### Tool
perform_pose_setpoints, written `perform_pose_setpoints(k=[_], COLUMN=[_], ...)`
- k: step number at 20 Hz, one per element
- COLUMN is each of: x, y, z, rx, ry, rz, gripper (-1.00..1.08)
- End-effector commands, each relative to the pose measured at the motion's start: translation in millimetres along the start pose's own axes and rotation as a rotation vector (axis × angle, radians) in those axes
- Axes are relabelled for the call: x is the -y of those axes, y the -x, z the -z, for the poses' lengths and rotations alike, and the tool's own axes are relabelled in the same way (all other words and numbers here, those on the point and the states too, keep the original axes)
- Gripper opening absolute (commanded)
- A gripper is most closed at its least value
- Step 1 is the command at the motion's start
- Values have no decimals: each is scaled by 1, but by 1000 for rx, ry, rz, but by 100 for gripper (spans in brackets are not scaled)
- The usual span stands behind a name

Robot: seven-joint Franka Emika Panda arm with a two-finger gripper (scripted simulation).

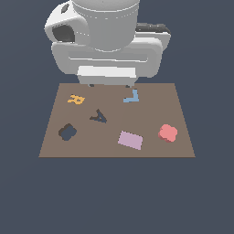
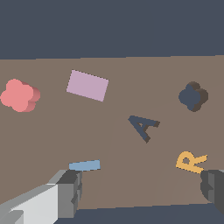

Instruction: Insert a designated object into the corresponding slot on a board.

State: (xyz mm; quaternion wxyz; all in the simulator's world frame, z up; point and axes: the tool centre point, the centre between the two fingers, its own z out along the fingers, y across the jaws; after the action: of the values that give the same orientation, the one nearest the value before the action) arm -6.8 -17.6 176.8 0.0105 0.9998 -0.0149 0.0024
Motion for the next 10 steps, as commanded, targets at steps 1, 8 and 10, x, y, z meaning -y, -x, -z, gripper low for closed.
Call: perform_pose_setpoints(k=[1,8,10], x=[0,9,14], y=[0,-1,-2], z=[0,-5,-9], rx=[0,0,1], ry=[0,-1,-1], rz=[0,-20,-33], gripper=[100,100,100])
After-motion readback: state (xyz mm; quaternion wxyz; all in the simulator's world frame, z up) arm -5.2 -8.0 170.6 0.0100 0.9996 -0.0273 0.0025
